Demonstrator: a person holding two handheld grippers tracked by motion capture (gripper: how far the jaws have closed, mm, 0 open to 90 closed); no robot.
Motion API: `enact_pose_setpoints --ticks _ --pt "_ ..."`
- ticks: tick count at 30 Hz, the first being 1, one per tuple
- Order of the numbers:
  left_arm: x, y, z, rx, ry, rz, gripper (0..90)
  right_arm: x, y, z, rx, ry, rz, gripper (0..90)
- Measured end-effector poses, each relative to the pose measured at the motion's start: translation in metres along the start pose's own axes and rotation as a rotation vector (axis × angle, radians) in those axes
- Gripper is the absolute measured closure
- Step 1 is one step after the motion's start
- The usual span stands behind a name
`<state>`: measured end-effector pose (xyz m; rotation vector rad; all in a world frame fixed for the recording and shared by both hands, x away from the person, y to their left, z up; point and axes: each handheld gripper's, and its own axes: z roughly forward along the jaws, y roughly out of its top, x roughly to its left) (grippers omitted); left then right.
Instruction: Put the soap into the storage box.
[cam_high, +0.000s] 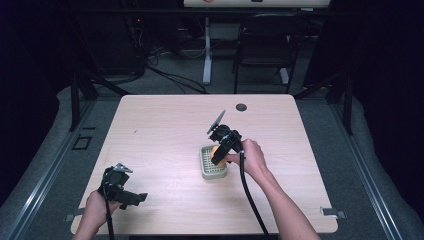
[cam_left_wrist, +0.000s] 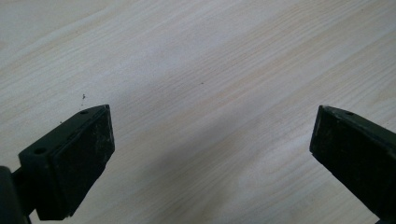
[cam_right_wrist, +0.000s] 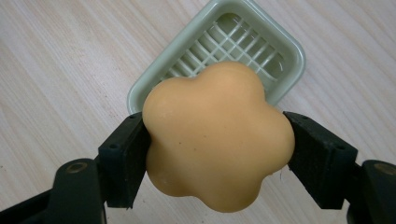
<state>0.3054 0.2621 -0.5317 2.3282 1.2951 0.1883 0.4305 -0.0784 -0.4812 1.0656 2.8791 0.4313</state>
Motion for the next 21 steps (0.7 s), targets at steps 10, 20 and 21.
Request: enact_pose_setpoints --ticks 10,20,21 --pt "0.0 0.001 0.0 -0.001 -0.003 0.003 0.1 0.009 0.015 0.022 0.057 -0.006 -0.021 26.4" --pt "0.0 0.001 0.0 -0.004 -0.006 0.001 0.1 0.014 0.021 0.038 0.095 -0.014 0.004 26.4" --pt "0.0 0.001 0.0 -0.004 -0.007 0.002 0.1 0.014 0.022 0.039 0.101 -0.023 0.006 26.4"
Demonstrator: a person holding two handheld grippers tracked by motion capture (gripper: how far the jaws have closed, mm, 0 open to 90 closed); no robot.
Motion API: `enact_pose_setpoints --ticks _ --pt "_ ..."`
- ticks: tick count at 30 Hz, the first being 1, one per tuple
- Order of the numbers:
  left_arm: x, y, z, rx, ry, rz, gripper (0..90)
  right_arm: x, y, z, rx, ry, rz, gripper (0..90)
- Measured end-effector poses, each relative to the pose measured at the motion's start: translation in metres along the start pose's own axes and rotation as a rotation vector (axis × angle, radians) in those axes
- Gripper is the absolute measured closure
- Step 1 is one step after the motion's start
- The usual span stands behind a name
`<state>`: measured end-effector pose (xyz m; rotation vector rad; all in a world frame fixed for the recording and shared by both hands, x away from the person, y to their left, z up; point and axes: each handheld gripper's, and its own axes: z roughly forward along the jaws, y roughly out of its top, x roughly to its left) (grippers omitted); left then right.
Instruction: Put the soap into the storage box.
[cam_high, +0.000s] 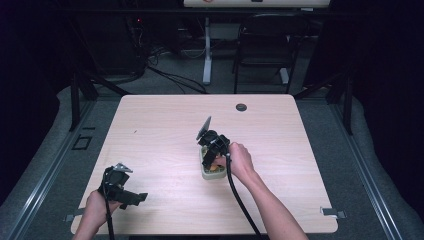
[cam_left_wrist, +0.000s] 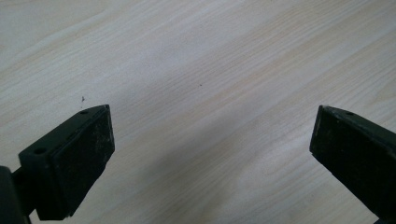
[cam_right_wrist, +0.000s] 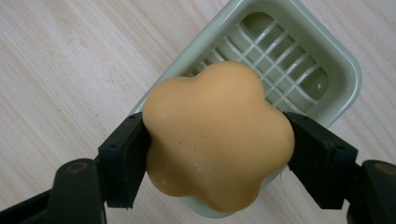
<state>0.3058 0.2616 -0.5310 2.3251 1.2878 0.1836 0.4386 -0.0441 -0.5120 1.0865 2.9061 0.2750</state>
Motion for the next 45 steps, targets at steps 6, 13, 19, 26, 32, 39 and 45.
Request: enact_pose_setpoints --ticks 6,13,19,26,32,39,45 --pt "0.0 0.001 0.001 0.0 -0.004 0.001 0.1 0.001 0.002 0.007 0.013 -0.016 0.02 26.4" --pt "0.0 0.002 0.001 -0.003 -0.007 0.004 0.1 0.0 0.002 0.011 0.023 -0.033 0.062 26.4" --pt "-0.001 0.002 0.001 -0.002 -0.009 0.003 0.1 0.001 0.005 0.011 0.025 -0.042 0.095 26.3" --pt "0.0 0.002 0.001 -0.001 -0.008 0.003 0.1 0.001 0.006 0.014 0.022 -0.051 0.115 26.1" --pt "0.0 0.002 0.001 -0.004 -0.008 0.003 0.1 0.0 0.004 0.014 0.005 -0.036 0.105 23.1" --pt "-0.001 0.002 0.0 -0.001 -0.004 0.002 0.1 0.001 0.004 0.009 -0.017 -0.029 0.072 17.4" --pt "-0.001 0.002 0.001 -0.001 -0.005 0.007 0.1 0.0 0.003 0.002 -0.025 -0.025 0.048 14.5"
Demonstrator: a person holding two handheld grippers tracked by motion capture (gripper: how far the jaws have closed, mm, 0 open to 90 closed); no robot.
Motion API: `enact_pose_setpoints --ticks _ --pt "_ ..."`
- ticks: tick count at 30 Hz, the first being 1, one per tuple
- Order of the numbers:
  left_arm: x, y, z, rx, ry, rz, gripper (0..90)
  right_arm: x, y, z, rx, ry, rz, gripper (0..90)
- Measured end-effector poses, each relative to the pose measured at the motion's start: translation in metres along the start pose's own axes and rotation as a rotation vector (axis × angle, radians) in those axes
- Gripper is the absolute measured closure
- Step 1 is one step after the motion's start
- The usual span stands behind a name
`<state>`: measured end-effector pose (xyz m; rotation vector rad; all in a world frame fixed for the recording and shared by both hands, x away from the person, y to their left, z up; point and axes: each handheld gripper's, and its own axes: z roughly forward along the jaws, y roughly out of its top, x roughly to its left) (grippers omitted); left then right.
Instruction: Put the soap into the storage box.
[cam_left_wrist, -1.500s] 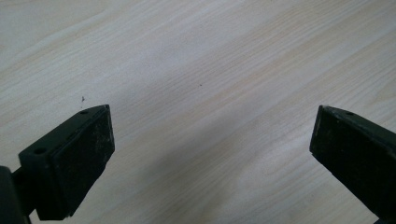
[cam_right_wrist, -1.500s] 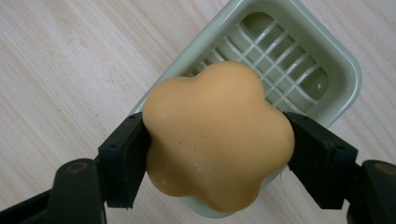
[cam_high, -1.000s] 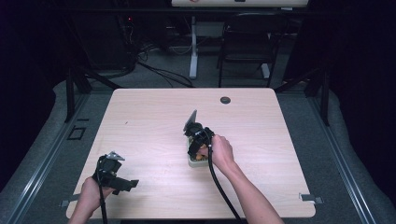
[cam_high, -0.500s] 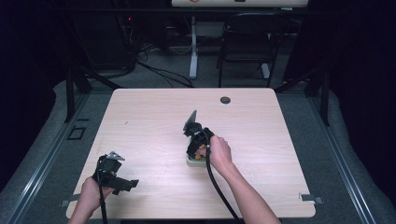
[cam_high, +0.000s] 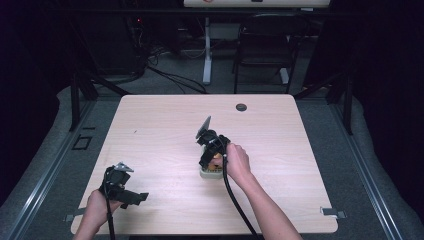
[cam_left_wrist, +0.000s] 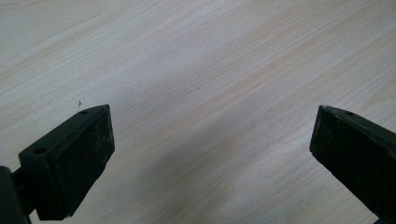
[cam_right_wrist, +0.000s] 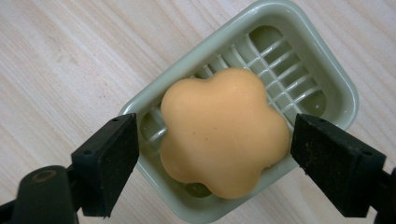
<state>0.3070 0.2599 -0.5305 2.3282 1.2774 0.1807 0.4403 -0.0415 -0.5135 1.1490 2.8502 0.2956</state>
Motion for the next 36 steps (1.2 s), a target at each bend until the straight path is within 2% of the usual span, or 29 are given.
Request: enact_pose_setpoints --ticks 3,5,9,16,22,24,29,36 --pt "0.0 0.0 0.0 0.0 0.001 -0.002 0.1 -0.001 -0.003 -0.005 -0.03 0.026 -0.001 13.5" --pt "0.0 0.0 0.0 -0.001 0.0 0.0 0.1 -0.002 -0.005 -0.011 -0.033 0.028 -0.011 11.3" --pt "0.0 0.0 0.0 0.001 0.0 0.001 0.1 -0.001 -0.011 -0.025 -0.094 0.023 -0.027 5.9" --pt "-0.001 0.0 0.0 0.003 0.003 -0.001 0.1 -0.003 -0.03 -0.056 -0.157 0.033 -0.068 0.0" --pt "-0.001 0.0 0.001 0.003 0.001 -0.001 0.1 -0.006 -0.054 -0.08 -0.214 0.057 -0.096 0.0" --pt "-0.001 0.0 0.001 0.002 0.003 0.0 0.1 -0.006 -0.064 -0.087 -0.242 0.052 -0.094 0.0" --pt "-0.002 0.0 0.001 0.002 0.003 0.001 0.1 -0.011 -0.091 -0.1 -0.262 0.04 -0.098 0.0" --pt "-0.003 0.001 0.002 0.004 0.005 0.003 0.1 -0.02 -0.126 -0.112 -0.292 0.021 -0.066 0.0"
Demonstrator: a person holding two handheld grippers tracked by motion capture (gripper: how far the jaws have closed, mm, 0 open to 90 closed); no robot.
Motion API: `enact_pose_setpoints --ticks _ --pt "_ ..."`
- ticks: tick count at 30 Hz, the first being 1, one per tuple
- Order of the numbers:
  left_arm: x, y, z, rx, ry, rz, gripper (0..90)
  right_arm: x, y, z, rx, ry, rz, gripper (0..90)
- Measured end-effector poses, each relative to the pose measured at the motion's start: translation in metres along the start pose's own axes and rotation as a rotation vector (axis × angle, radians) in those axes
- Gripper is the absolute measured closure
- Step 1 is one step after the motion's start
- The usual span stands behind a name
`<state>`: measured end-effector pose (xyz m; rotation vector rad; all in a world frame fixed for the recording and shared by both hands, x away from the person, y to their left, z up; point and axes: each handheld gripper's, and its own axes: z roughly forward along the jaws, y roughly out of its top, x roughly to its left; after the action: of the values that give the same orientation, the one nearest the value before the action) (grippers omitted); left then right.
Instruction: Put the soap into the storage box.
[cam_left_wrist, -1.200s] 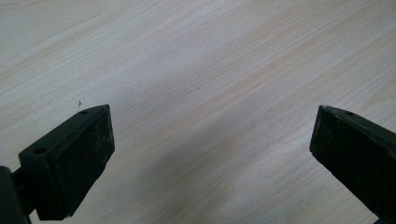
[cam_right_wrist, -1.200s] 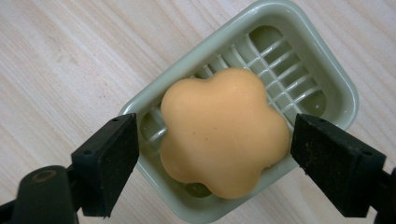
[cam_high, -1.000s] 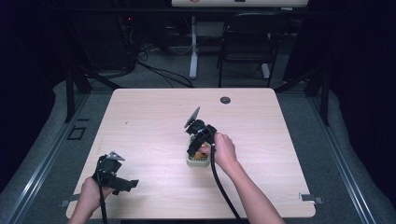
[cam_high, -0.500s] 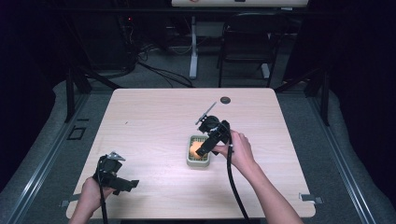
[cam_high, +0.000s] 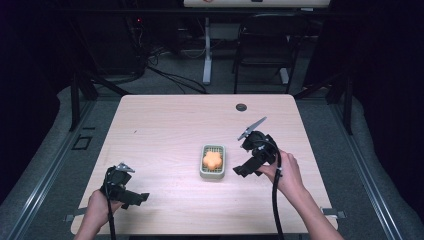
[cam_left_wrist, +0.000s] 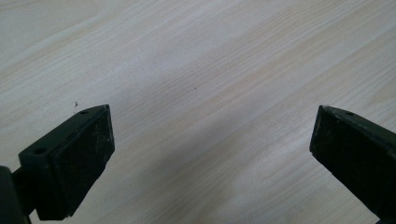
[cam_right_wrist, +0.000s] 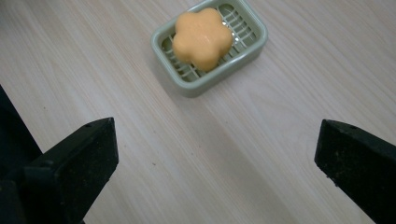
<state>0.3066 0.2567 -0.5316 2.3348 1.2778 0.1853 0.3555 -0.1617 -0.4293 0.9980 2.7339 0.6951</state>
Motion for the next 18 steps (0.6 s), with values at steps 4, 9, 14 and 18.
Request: enact_pose_setpoints --ticks 4,9,14,18 --pt "0.001 0.0 0.0 0.0 0.002 0.0 0.1 -0.004 -0.019 -0.009 -0.012 -0.016 0.016 0.0" --pt "0.0 0.0 0.0 0.0 0.001 0.0 0.1 -0.011 -0.049 -0.014 -0.008 -0.028 0.062 0.0" --pt "0.001 0.0 0.0 0.002 0.003 -0.005 0.1 -0.015 -0.078 -0.015 -0.013 -0.033 0.108 0.0" --pt "0.001 -0.001 0.001 0.005 0.005 -0.003 0.1 -0.015 -0.103 -0.011 -0.016 -0.032 0.147 0.0"
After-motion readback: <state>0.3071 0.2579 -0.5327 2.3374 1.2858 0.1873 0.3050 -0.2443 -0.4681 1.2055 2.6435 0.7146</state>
